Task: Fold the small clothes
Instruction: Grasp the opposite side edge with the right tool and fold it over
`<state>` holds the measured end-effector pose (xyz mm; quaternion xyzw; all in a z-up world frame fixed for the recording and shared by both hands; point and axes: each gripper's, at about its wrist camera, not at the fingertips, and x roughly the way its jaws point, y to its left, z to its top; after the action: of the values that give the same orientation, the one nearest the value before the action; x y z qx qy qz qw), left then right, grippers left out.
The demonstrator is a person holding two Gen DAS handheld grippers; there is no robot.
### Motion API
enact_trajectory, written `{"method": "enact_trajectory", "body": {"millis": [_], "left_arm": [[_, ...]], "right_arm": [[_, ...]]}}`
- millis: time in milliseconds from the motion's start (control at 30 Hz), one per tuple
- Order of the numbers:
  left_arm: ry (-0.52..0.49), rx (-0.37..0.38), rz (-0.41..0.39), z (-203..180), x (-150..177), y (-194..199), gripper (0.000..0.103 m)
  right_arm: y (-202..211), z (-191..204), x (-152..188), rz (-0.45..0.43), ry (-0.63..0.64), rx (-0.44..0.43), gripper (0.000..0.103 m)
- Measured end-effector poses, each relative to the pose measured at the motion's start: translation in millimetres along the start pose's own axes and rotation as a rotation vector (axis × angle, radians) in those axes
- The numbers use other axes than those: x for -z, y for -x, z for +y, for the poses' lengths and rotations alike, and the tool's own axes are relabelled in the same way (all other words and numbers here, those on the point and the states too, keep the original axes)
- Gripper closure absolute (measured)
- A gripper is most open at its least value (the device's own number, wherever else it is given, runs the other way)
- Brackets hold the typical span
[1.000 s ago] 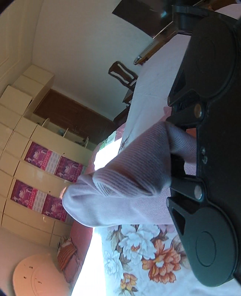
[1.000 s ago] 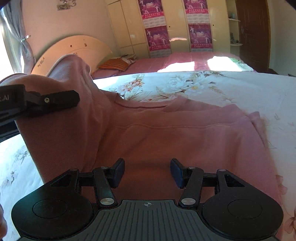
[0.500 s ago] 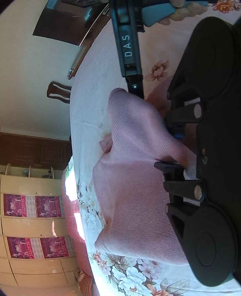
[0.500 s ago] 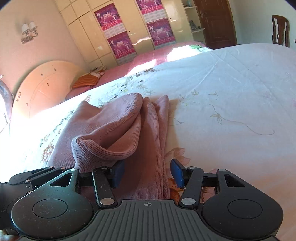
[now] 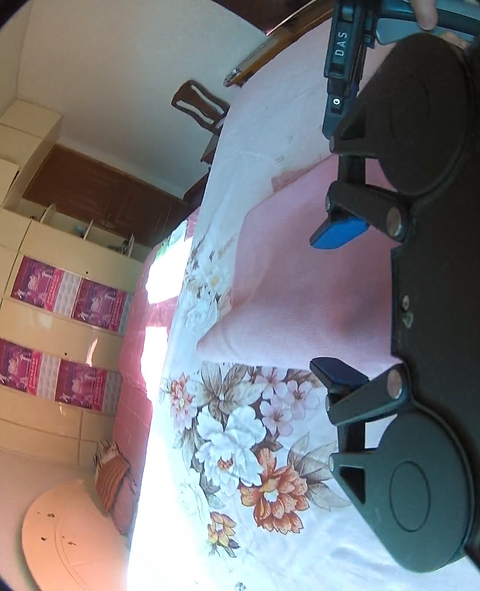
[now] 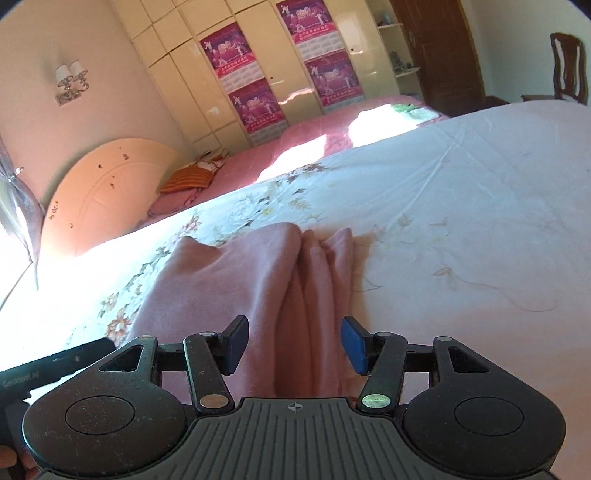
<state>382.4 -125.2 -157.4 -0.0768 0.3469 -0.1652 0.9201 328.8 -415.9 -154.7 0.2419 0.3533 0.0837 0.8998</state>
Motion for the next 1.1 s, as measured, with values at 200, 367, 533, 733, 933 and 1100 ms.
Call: {"method": "enact_trajectory", "body": {"millis": [200,367,533,733,933,1100], "left_arm": [[0.028,-0.042,0.069,12.5,11.0,-32.5,0.038],[0.04,-0.049,0.062,16.6,16.2,-33.1,0.032],[0.04,-0.051,0.067,19.5,15.3,-34.8,0.026],[0.032,-0.048,0.068,20.0,11.9,-34.4,0.025],[0.016,-0.019,0.064,22.2,6.1,-32.0,0.026],[-0.001,0.055,0.05,14.9,-0.8,-24.6,0.028]], "right_arm": [[-46.2,1.6,-1.9,0.069,-0.023,-0.035,0.026],[-62.9,-2.8,-2.9,0.097,-0.026,-0.047,0.031],[-66.9,-14.5,-6.0,0.127,-0.073,-0.1,0.072],[-77.0,-16.5,-12.6,0.144,-0.1,-0.099,0.072],[-56.4,-9.9,-21.1,0.106,-0.078,-0.098,0.088],[-15.1,6.9,-21.8,0.031,0.005,-0.039,0.09]]}}
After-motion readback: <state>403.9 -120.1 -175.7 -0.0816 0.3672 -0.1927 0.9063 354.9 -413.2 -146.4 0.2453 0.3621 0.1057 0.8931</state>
